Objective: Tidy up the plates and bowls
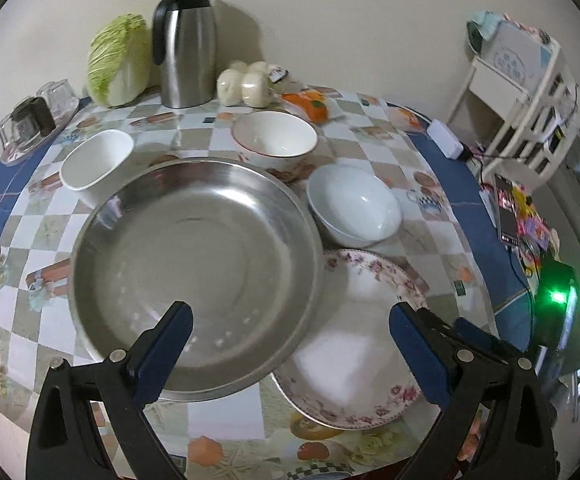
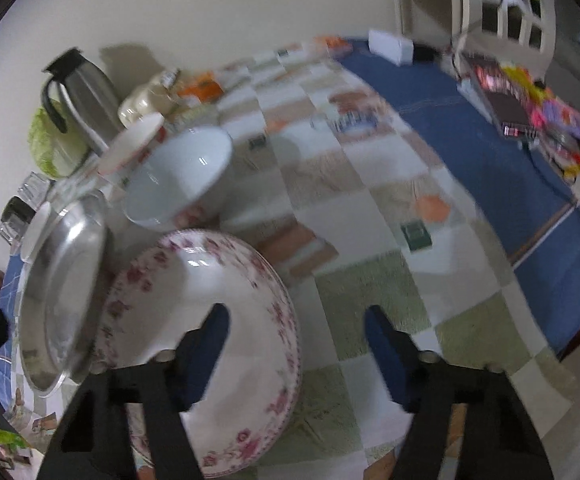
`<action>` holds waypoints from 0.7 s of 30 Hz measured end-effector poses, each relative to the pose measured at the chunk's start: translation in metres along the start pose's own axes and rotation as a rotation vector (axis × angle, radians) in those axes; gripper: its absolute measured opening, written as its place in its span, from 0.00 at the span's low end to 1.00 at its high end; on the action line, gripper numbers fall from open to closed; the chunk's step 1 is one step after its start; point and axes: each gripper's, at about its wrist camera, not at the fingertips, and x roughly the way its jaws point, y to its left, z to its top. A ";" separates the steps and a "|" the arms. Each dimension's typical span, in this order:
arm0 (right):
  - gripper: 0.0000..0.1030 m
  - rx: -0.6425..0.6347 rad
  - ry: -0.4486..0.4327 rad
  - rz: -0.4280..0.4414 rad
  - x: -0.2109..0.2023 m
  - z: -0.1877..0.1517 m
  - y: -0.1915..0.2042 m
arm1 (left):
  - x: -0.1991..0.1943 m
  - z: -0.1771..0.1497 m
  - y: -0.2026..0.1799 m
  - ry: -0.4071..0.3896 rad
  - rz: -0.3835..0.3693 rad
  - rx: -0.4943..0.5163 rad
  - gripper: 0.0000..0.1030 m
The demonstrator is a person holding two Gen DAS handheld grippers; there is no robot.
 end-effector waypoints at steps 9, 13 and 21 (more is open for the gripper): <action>0.14 0.007 0.045 0.031 0.017 -0.003 -0.001 | 0.009 0.001 -0.005 0.010 -0.008 0.015 0.96; 0.14 0.056 0.027 0.021 0.014 0.002 -0.009 | 0.008 0.000 -0.009 0.001 -0.018 0.030 0.96; 0.14 0.147 -0.016 -0.076 0.005 0.005 -0.041 | 0.012 -0.002 -0.027 0.011 -0.052 0.073 0.90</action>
